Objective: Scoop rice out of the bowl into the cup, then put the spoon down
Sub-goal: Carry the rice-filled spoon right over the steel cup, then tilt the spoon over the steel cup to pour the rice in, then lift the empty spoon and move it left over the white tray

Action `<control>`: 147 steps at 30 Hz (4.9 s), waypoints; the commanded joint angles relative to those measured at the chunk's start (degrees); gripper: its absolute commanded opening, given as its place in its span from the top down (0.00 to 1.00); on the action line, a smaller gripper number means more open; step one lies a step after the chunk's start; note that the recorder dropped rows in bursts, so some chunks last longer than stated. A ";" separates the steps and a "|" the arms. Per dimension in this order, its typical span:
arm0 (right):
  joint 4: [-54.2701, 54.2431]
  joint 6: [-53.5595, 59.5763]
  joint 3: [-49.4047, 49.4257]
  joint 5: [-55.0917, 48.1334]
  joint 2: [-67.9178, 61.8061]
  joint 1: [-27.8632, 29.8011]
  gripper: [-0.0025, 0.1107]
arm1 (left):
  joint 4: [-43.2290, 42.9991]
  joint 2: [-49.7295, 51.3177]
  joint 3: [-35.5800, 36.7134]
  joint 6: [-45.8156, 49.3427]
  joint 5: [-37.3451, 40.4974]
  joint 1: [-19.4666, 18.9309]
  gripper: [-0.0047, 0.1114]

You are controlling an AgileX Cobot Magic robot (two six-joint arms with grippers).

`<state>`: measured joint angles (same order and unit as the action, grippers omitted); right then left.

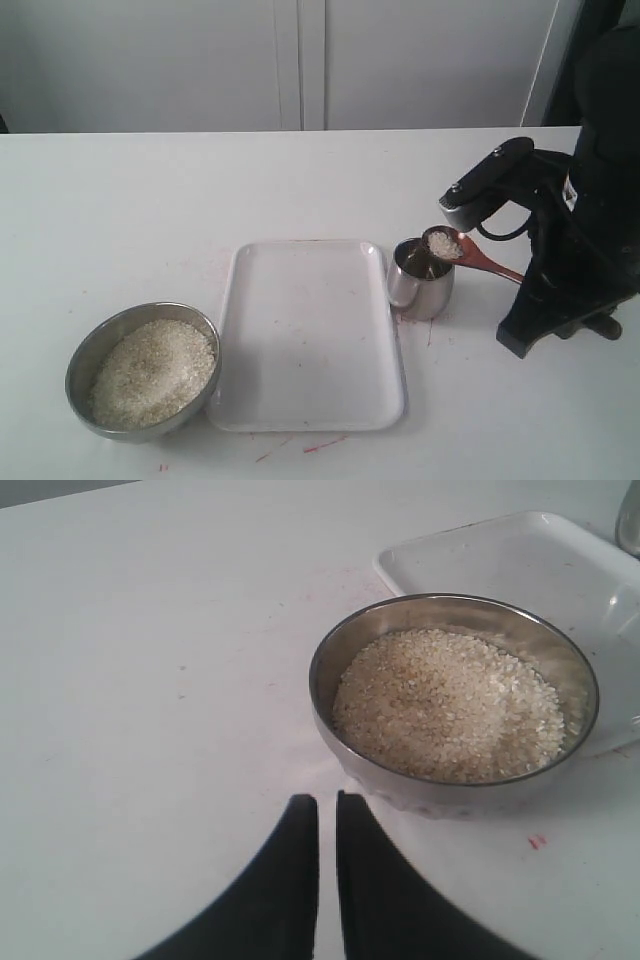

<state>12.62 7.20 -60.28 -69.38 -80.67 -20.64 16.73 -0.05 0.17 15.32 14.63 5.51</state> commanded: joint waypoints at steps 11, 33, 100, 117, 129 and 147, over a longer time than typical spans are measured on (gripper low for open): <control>3.77 -0.16 0.42 3.78 -8.26 0.69 0.98 | 0.41 0.05 -0.17 -0.10 -0.05 0.29 0.84; 18.45 2.49 0.42 14.37 -11.15 0.69 0.98 | 0.41 0.05 -0.17 -0.10 -0.05 0.29 0.84; 49.15 13.60 0.42 5.87 -11.15 -6.91 0.98 | 0.41 0.05 -0.17 -0.10 -0.05 0.40 0.84; 22.67 -23.24 -5.87 4.40 -7.13 -6.91 0.98 | 0.41 0.05 -0.17 -0.10 -0.05 0.40 0.84; -4.28 -19.65 -6.51 3.32 0.61 -6.91 0.98 | 0.41 0.05 -0.17 -0.10 -0.05 0.40 0.84; -20.34 -19.70 -9.20 -0.58 1.63 -16.03 0.98 | 0.41 0.05 -0.17 -0.10 -0.05 0.40 0.84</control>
<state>-6.10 -11.11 -67.22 -69.98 -79.47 -35.84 16.73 -0.05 0.17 15.32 14.63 5.51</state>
